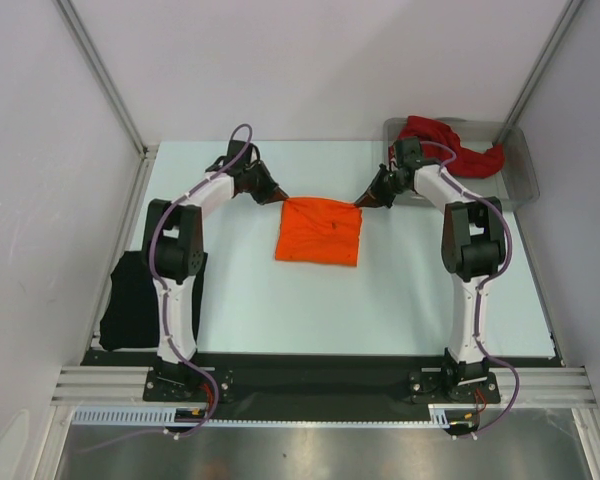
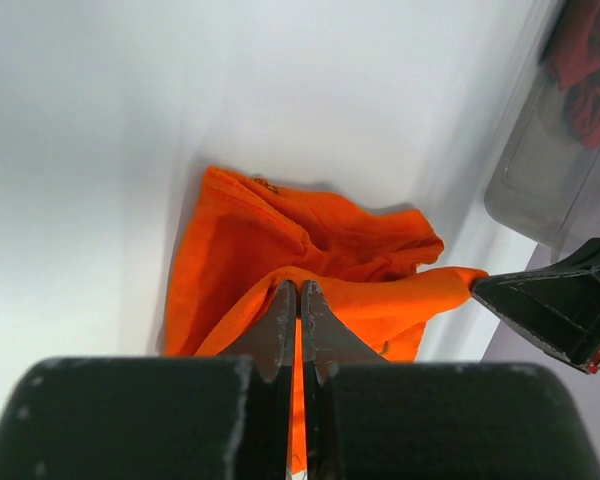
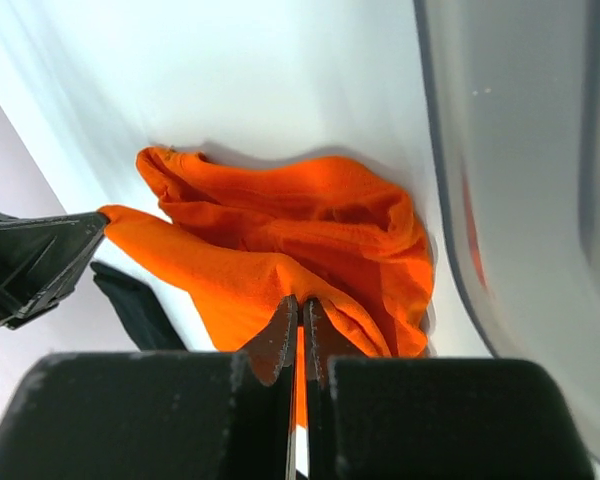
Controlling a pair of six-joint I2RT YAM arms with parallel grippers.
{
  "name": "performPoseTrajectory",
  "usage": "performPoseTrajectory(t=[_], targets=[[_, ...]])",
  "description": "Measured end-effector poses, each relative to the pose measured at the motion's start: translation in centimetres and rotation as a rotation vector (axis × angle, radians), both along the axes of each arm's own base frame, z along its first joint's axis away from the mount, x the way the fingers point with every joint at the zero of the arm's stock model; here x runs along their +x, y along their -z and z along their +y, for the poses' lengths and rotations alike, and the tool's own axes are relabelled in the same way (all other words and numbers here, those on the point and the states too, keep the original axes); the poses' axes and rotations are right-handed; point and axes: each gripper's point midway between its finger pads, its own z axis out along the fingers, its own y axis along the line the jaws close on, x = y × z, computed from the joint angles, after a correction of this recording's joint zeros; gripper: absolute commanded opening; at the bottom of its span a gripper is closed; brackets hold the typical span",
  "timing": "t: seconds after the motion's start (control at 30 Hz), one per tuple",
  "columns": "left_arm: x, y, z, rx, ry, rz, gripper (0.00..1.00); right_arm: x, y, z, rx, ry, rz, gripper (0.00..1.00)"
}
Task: Fold and stack the t-shirts
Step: Fold the tshirt
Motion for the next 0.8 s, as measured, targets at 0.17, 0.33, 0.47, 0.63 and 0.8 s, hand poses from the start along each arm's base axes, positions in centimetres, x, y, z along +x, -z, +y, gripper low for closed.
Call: performPoseTrajectory(t=[0.17, 0.33, 0.47, 0.63, 0.8], targets=[[0.7, 0.9, 0.2, -0.009, 0.003, 0.019, 0.06, 1.0, 0.7, 0.0, -0.014, 0.005, 0.005, 0.02], [1.9, 1.5, 0.1, 0.006, 0.028, 0.021, 0.23, 1.5, 0.8, -0.5, -0.046, 0.012, 0.006, 0.06], [3.0, 0.9, 0.9, 0.078, 0.045, -0.003, 0.41, 2.4, 0.6, -1.7, -0.134, 0.001, -0.015, 0.26], [3.8, -2.1, 2.6, 0.195, 0.064, -0.096, 0.47, 3.7, -1.4, -4.3, -0.305, -0.03, -0.113, 0.52], [1.5, -4.7, 1.8, 0.159, 0.115, -0.155, 0.44, 2.3, -3.3, -4.4, -0.336, -0.075, -0.16, 0.49]])
